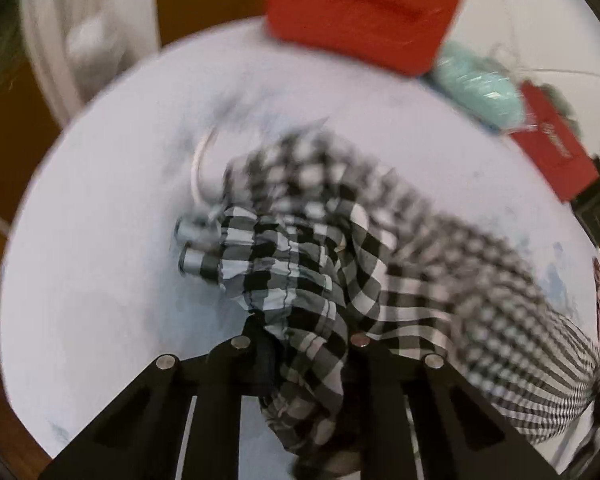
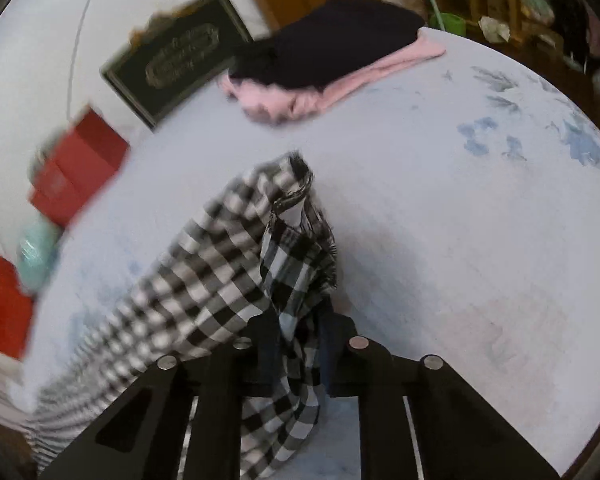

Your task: Fold clothes

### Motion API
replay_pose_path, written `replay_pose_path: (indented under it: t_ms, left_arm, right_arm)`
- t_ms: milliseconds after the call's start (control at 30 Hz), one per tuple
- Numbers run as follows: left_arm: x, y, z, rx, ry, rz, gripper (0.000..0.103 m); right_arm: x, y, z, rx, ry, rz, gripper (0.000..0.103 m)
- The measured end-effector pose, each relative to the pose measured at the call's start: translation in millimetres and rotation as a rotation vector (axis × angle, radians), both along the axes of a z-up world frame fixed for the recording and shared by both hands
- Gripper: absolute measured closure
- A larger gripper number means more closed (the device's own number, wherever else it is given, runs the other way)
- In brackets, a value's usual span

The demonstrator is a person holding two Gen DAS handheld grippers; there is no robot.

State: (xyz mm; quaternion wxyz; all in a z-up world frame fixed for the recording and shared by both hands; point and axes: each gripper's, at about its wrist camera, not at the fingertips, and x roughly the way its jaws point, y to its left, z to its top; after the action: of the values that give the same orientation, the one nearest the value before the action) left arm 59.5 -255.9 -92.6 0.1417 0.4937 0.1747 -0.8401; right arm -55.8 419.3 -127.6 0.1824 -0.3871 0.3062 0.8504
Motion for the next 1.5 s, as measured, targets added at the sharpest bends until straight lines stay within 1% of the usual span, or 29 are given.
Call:
replay_pose_path:
  t_ms: [100,167,233,300,367,400,467,533,600,633,667,700,733,767,800,833,900,967,1000,1067,1100,1133,1167,1233,1267,1333,1367,1433,1500]
  left_arm:
    - [-8,34,46,-0.052,0.098,-0.135,0.089]
    - [-14,66,64,-0.075,0.137,-0.248,0.089]
    - [-18,102,69,-0.09,0.147,-0.368,0.089]
    - [-21,143,62,-0.086,0.135,-0.505,0.088]
    - [-23,184,41,-0.049,0.075,-0.636,0.08]
    - [-23,197,30,-0.036,0.045,-0.674,0.075]
    - [-22,225,3,-0.014,-0.034,-0.755,0.068]
    - [-20,236,-14,-0.001,-0.083,-0.797,0.062]
    - [-18,236,-19,0.025,-0.105,-0.814,0.055]
    - [-18,232,-14,0.036,-0.103,-0.814,0.051]
    - [-16,225,-3,0.049,-0.086,-0.812,0.049]
    - [-15,217,9,0.063,-0.067,-0.808,0.047]
    - [-14,208,23,0.073,-0.037,-0.802,0.044]
    - [-13,200,38,0.076,-0.003,-0.795,0.036]
    - [-11,194,49,0.07,0.026,-0.79,0.031]
    - [-11,186,64,0.053,0.064,-0.782,0.026]
    - [-13,169,82,0.023,0.112,-0.745,0.026]
    - [-17,150,90,-0.005,0.135,-0.694,0.026]
    - [-20,144,85,-0.016,0.117,-0.666,0.026]
    - [-29,129,66,-0.036,0.07,-0.599,0.027]
    - [-34,120,54,-0.045,0.043,-0.56,0.029]
    - [-39,112,42,-0.054,0.015,-0.522,0.04]
    - [-44,104,31,-0.057,-0.009,-0.486,0.055]
    - [-49,99,18,0.015,-0.018,-0.445,0.065]
    - [-52,101,13,0.039,-0.014,-0.441,0.065]
    - [-60,114,4,0.041,-0.018,-0.463,0.067]
    - [-64,122,0,0.038,-0.022,-0.478,0.074]
    - [-71,146,-5,0.055,-0.019,-0.534,0.074]
    - [-80,182,-18,0.068,-0.043,-0.626,0.077]
  right_arm:
    - [-1,-22,39,0.013,0.133,0.109,0.09]
    - [-6,-44,65,0.013,0.209,0.216,0.09]
    - [-12,-77,83,0.016,0.241,0.359,0.09]
    - [-19,-109,87,-0.011,0.235,0.49,0.09]
    - [-27,-143,77,-0.064,0.184,0.619,0.089]
    - [-31,-158,69,-0.075,0.147,0.659,0.088]
    - [-35,-183,45,-0.108,0.057,0.722,0.075]
    - [-36,-197,23,-0.144,-0.025,0.751,0.073]
    - [-35,-201,12,-0.172,-0.067,0.756,0.072]
    - [-33,-199,11,-0.186,-0.071,0.752,0.072]
    - [-31,-196,14,-0.193,-0.063,0.746,0.067]
    - [-29,-193,20,-0.195,-0.051,0.745,0.059]
    - [-27,-189,27,-0.199,-0.039,0.754,0.039]
    - [-25,-188,33,-0.205,-0.028,0.771,0.024]
    - [-23,-188,38,-0.207,-0.018,0.788,0.021]
    - [-20,-189,44,-0.207,-0.009,0.804,0.021]
    - [-17,-187,54,-0.186,0.008,0.81,0.021]
    - [-16,-180,63,-0.131,0.024,0.776,0.027]
    - [-17,-174,64,-0.104,0.022,0.745,0.029]
    - [-18,-159,64,-0.067,-0.01,0.676,0.042]
    - [-21,-152,62,-0.049,-0.033,0.637,0.045]
    - [-24,-146,58,-0.039,-0.058,0.604,0.049]
    - [-26,-141,54,-0.037,-0.075,0.586,0.052]
    - [-26,-136,47,-0.037,-0.094,0.567,0.055]
    - [-26,-133,47,-0.041,-0.096,0.566,0.055]
    - [-26,-133,40,-0.054,-0.106,0.566,0.055]
    - [-26,-132,36,-0.062,-0.121,0.567,0.055]
    - [-28,-133,25,-0.079,-0.153,0.57,0.055]
    - [-28,-133,15,-0.097,-0.176,0.569,0.055]
